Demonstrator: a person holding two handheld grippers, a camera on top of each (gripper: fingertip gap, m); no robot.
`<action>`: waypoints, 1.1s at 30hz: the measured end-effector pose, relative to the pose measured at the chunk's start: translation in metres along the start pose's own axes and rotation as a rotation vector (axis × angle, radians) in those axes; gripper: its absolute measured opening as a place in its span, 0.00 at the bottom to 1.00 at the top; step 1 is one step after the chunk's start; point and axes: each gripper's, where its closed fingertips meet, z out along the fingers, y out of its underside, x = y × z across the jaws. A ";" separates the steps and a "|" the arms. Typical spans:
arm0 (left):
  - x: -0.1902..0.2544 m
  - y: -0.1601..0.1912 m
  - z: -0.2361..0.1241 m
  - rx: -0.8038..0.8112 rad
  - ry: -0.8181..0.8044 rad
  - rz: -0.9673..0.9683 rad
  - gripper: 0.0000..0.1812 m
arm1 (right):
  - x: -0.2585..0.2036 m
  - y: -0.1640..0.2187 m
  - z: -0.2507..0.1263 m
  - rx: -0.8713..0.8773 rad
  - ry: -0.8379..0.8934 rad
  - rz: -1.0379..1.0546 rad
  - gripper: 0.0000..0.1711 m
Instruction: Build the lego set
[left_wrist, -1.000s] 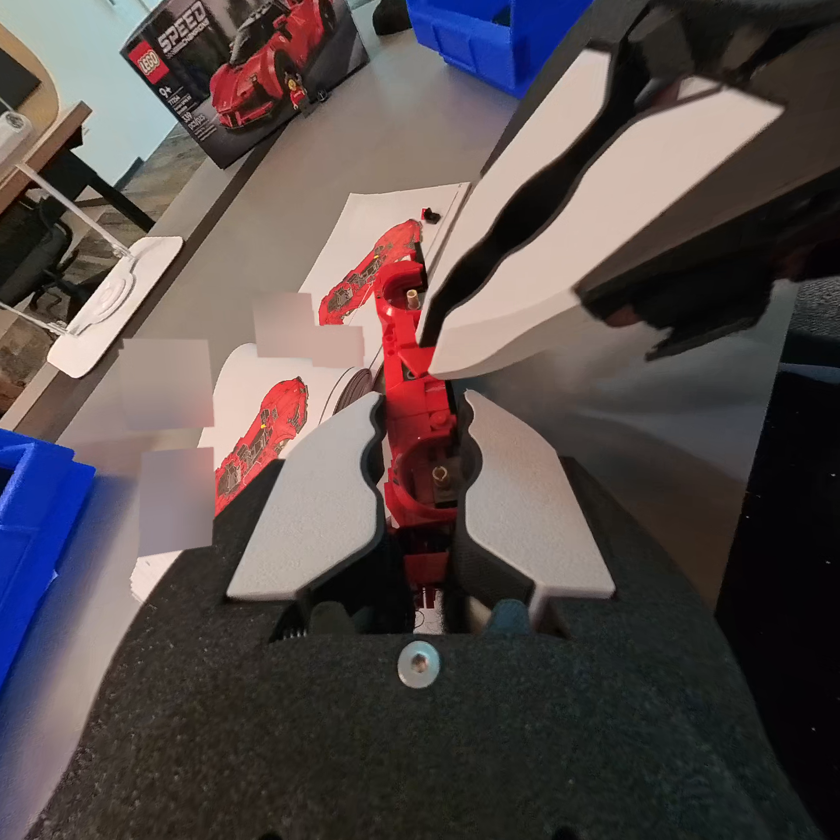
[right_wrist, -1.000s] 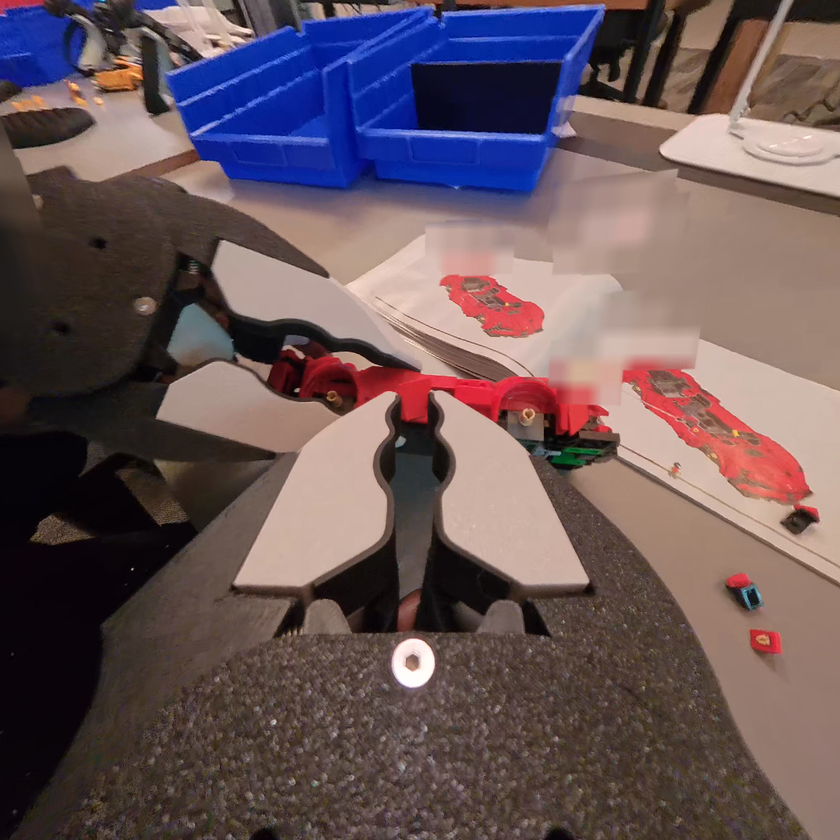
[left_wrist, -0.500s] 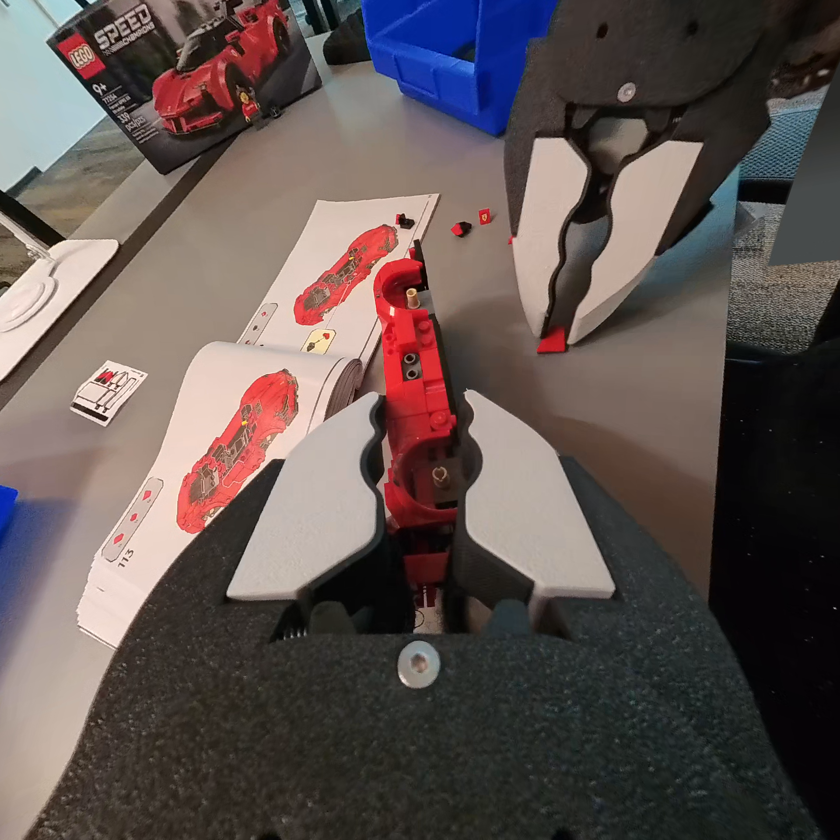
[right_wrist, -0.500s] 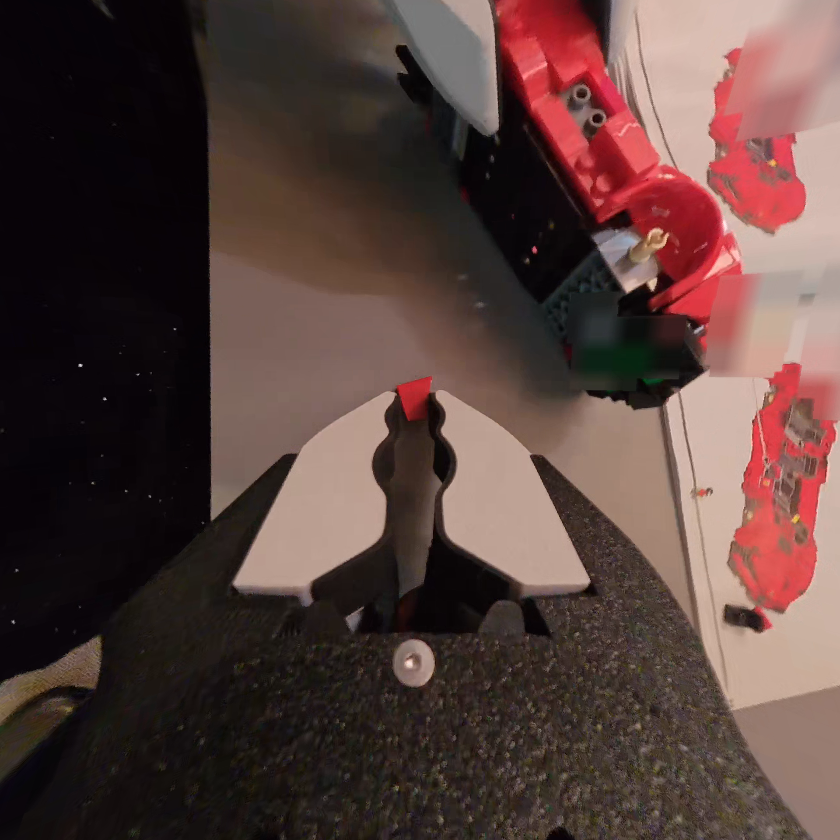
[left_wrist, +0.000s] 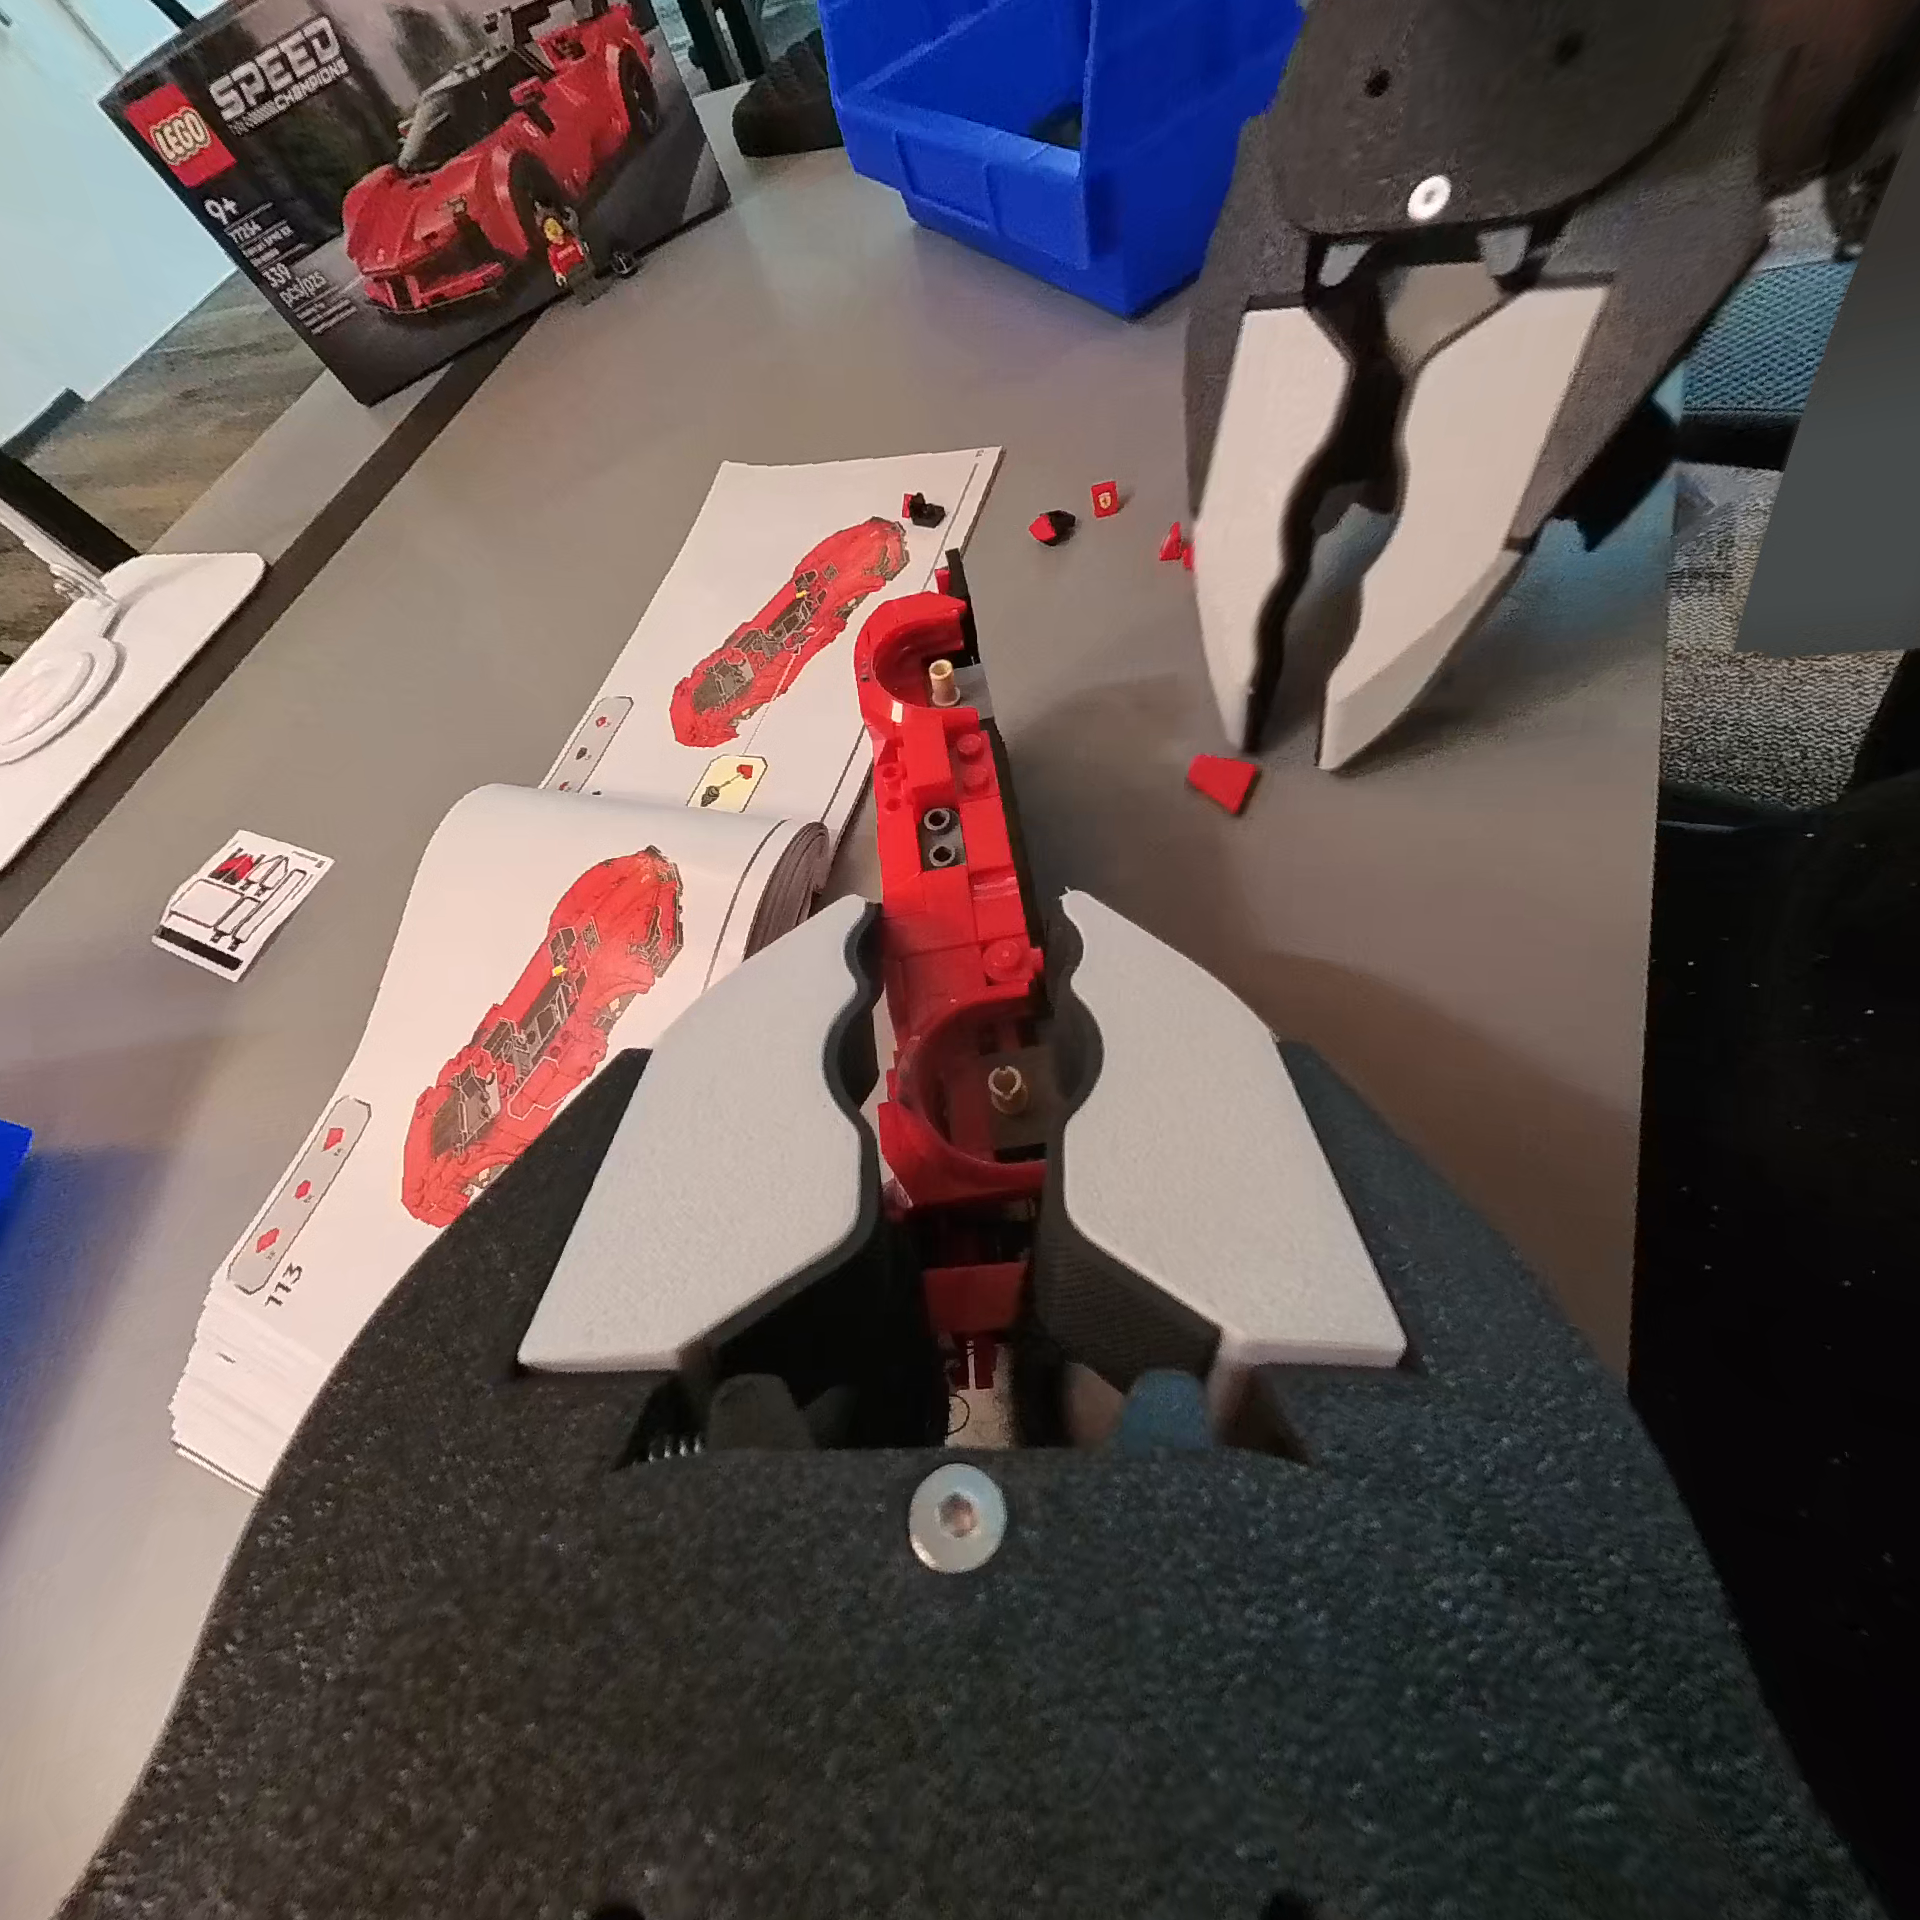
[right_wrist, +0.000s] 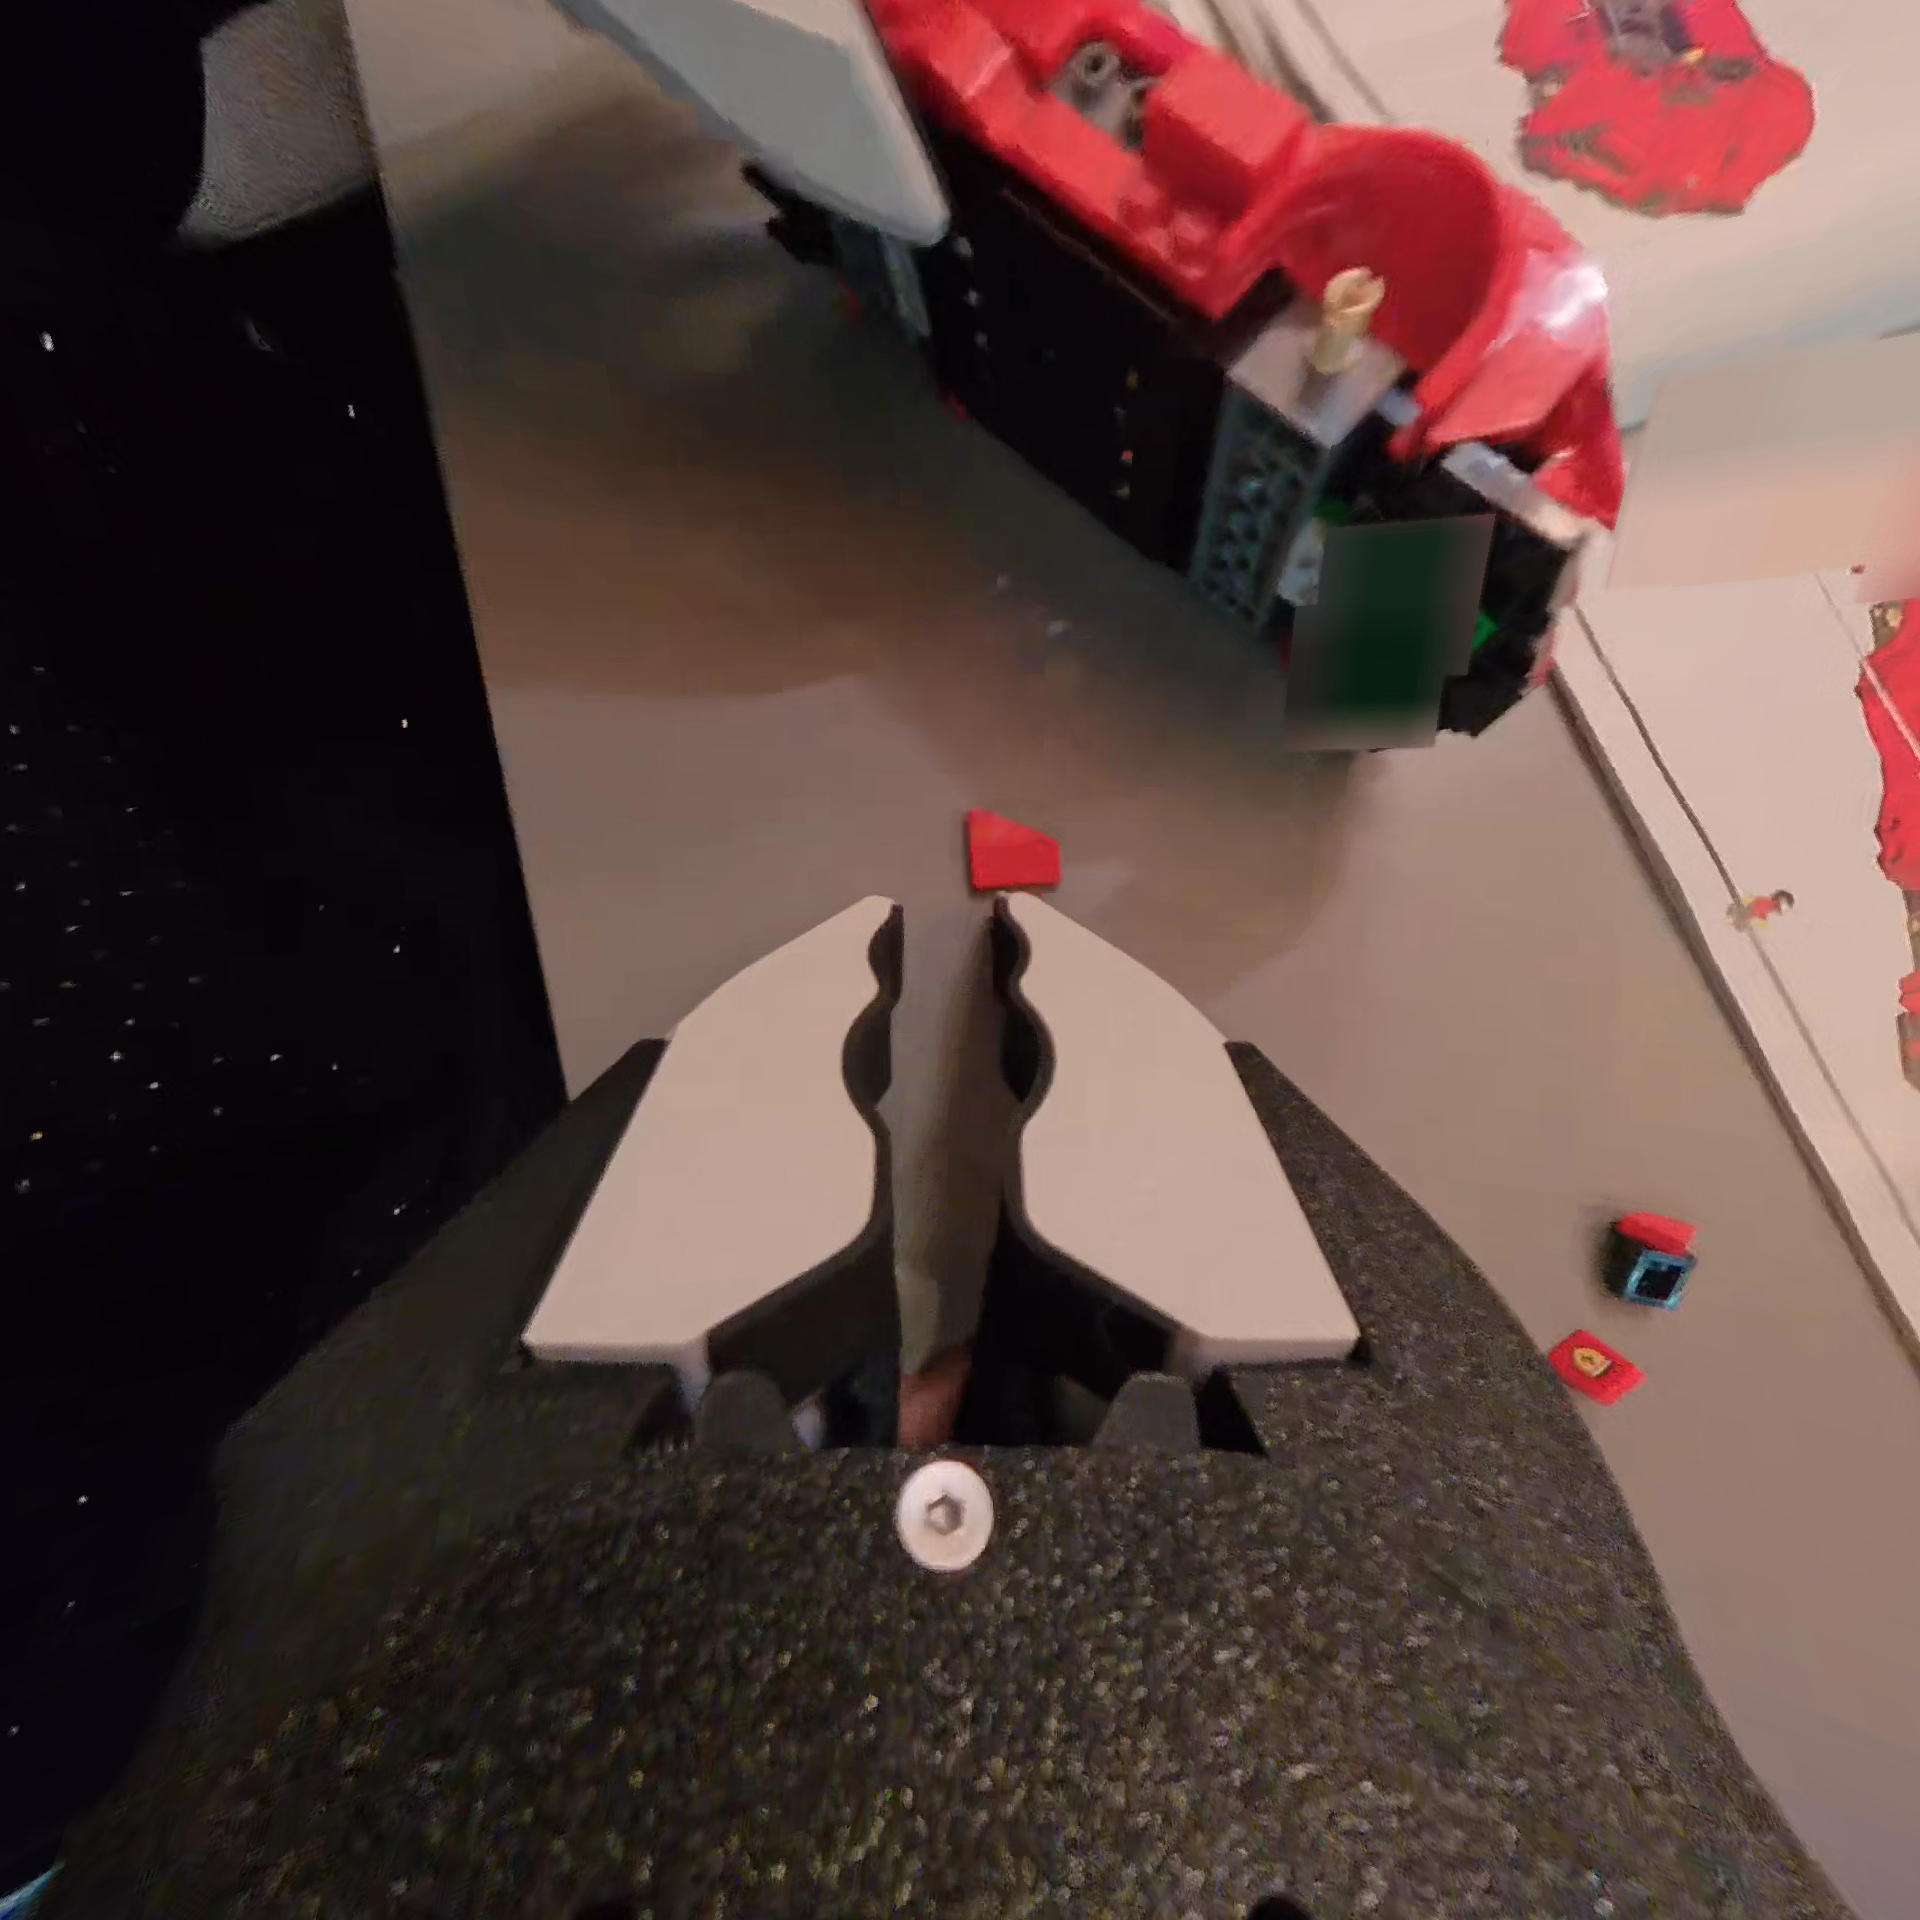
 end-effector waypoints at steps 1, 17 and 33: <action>0.000 0.000 0.000 0.000 0.000 0.000 0.16 | 0.004 -0.001 0.001 0.009 -0.014 0.018 0.10; 0.000 0.000 0.000 0.001 -0.006 -0.004 0.16 | 0.014 -0.009 0.008 -0.016 0.276 0.199 0.17; 0.000 0.001 -0.001 0.004 -0.002 0.013 0.16 | 0.011 -0.010 0.010 -0.072 0.103 -0.172 0.09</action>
